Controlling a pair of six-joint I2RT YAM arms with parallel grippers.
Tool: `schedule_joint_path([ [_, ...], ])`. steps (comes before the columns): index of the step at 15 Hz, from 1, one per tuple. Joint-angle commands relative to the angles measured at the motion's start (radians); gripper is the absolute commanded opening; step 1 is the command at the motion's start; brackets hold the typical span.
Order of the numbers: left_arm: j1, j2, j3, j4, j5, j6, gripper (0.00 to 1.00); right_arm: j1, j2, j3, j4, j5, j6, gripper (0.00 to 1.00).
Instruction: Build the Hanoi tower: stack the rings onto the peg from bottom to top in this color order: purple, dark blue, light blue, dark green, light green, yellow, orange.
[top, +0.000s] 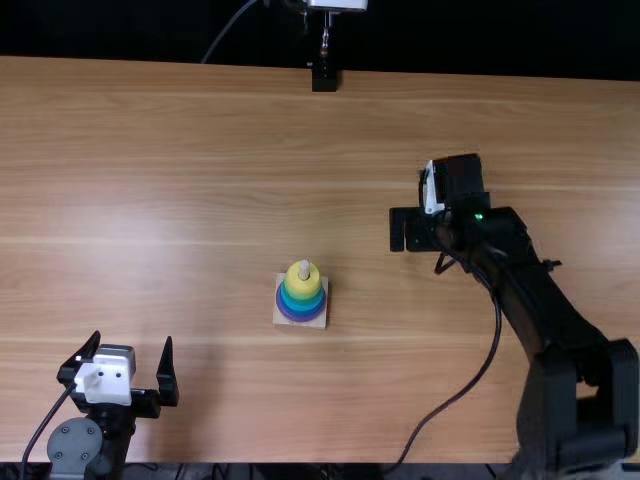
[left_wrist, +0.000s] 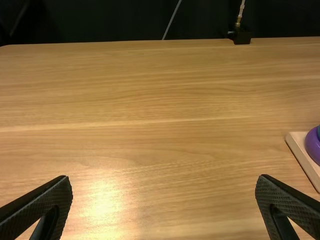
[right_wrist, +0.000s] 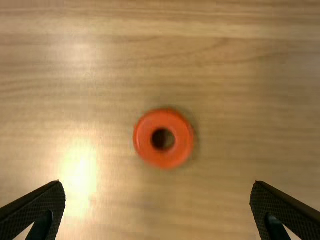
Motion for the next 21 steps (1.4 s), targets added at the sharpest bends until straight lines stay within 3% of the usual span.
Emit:
schedule_joint_path([
  [1,0.005,-0.012,-0.104,-0.081,0.012,0.012,1.00,0.006,0.028,0.049,0.001,-0.002,0.011,1.00],
  [15,0.005,-0.012,-0.104,-0.081,0.012,0.012,1.00,0.009,0.217,0.145,-0.014,0.002,0.011,1.00],
  [16,0.005,-0.012,-0.104,-0.081,0.012,0.014,1.00,0.009,0.217,0.144,-0.012,0.002,0.011,0.70],
  [17,0.005,-0.012,-0.104,-0.081,0.012,0.012,1.00,0.009,0.217,0.142,-0.012,0.002,0.011,0.48],
  [20,0.005,-0.012,-0.104,-0.081,0.012,0.012,1.00,0.009,0.215,0.141,-0.012,0.002,0.007,0.00],
  [21,0.005,-0.012,-0.104,-0.081,0.012,0.012,1.00,0.009,0.215,0.144,-0.012,-0.002,0.007,0.00],
])
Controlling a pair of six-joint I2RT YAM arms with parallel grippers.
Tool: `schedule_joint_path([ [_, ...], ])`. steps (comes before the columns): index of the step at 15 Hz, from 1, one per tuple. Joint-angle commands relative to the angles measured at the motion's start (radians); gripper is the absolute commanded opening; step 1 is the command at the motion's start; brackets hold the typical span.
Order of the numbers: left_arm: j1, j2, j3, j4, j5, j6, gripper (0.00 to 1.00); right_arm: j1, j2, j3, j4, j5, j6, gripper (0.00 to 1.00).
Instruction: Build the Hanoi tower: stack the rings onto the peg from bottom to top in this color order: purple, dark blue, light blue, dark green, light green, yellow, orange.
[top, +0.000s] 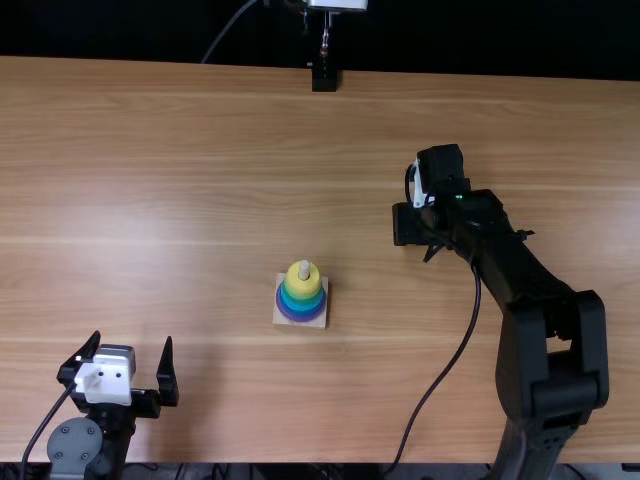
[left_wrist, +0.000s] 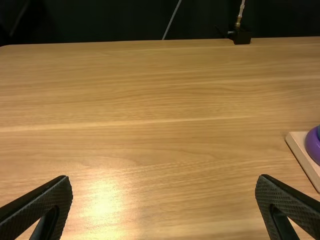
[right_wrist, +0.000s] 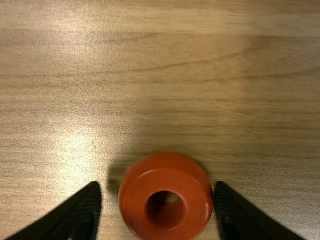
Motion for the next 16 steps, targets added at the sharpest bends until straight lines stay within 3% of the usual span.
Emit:
schedule_joint_path([
  [1,0.005,-0.012,-0.104,-0.081,0.012,0.012,1.00,0.009,0.019,0.026,0.004,-0.002,0.004,0.00],
  [6,0.005,-0.012,-0.104,-0.081,0.012,0.012,1.00,0.015,-0.024,0.028,-0.011,-0.002,0.001,0.00],
  [12,0.005,-0.012,-0.104,-0.081,0.012,0.014,1.00,0.024,-0.274,0.020,-0.364,-0.004,0.001,0.00],
  [16,0.005,-0.012,-0.104,-0.081,0.012,0.012,1.00,0.148,-0.442,0.069,-0.399,-0.004,0.003,0.00],
])
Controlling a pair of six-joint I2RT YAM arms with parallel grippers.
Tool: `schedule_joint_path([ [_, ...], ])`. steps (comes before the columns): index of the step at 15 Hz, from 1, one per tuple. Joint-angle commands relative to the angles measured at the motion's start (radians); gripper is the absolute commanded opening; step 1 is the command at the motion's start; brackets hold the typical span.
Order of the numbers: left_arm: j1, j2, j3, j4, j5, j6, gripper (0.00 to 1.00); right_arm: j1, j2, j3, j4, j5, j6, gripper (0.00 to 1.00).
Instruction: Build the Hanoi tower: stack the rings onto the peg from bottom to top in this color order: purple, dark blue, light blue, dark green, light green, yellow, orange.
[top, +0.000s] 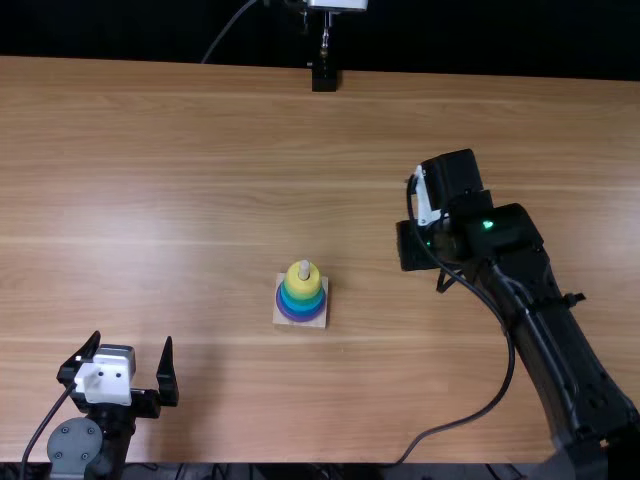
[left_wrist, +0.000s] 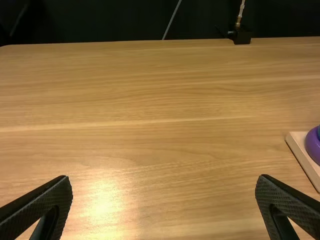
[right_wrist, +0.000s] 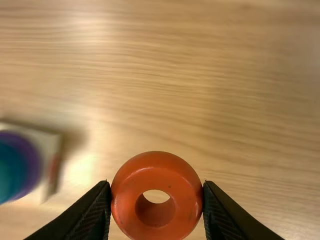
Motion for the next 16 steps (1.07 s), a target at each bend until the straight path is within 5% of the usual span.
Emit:
schedule_joint_path([
  [1,0.005,-0.012,-0.104,-0.081,0.012,0.012,1.00,0.060,-0.065,0.064,-0.032,-0.004,0.003,0.00],
  [4,0.005,-0.012,-0.104,-0.081,0.012,0.012,1.00,0.174,-0.097,0.124,-0.097,-0.004,0.005,0.00],
  [5,0.005,-0.012,-0.104,-0.081,0.012,0.012,1.00,0.217,-0.099,0.144,-0.111,-0.002,0.025,0.00],
  [7,0.005,-0.012,-0.104,-0.081,0.012,0.012,1.00,0.267,-0.097,0.190,-0.117,-0.002,0.112,0.00],
  [8,0.005,-0.012,-0.104,-0.081,0.012,0.012,1.00,0.295,-0.096,0.215,-0.124,-0.004,0.124,0.00],
  [14,0.005,-0.012,-0.104,-0.081,0.012,0.012,1.00,0.408,-0.050,0.227,-0.113,-0.002,0.134,0.00],
  [16,0.005,-0.012,-0.104,-0.081,0.012,0.012,1.00,0.416,-0.011,0.241,-0.111,-0.002,0.178,0.00],
])
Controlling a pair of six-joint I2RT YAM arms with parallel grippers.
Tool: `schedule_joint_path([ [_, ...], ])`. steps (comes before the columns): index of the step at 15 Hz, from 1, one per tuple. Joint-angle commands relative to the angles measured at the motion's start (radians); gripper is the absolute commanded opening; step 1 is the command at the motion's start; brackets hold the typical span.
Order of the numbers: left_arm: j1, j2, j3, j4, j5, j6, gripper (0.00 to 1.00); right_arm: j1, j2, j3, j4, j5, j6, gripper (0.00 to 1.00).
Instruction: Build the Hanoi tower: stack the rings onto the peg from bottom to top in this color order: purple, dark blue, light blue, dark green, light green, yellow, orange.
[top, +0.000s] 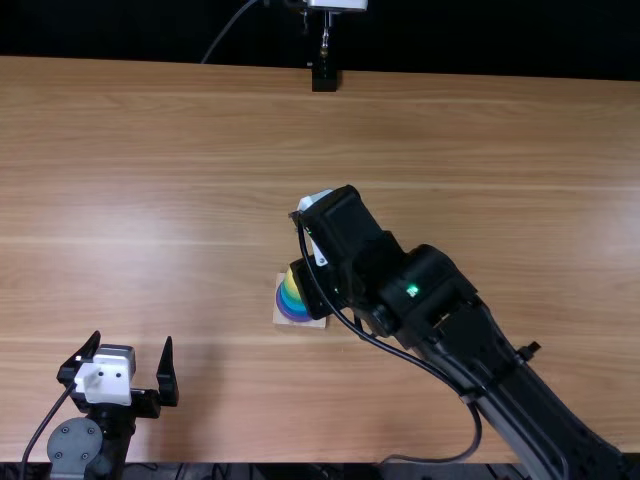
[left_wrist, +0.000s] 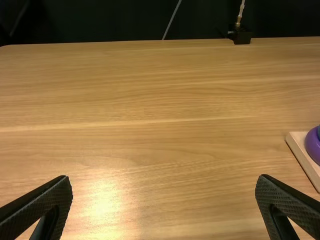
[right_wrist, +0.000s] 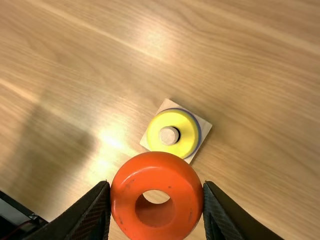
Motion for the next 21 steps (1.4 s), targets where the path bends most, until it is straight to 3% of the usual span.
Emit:
schedule_joint_path([
  [1,0.006,-0.012,-0.104,-0.080,0.012,0.011,1.00,0.011,0.043,0.041,0.003,-0.001,0.042,0.00],
  [21,0.006,-0.012,-0.104,-0.080,0.012,0.011,1.00,0.006,0.113,0.078,0.022,0.000,0.029,0.00],
])
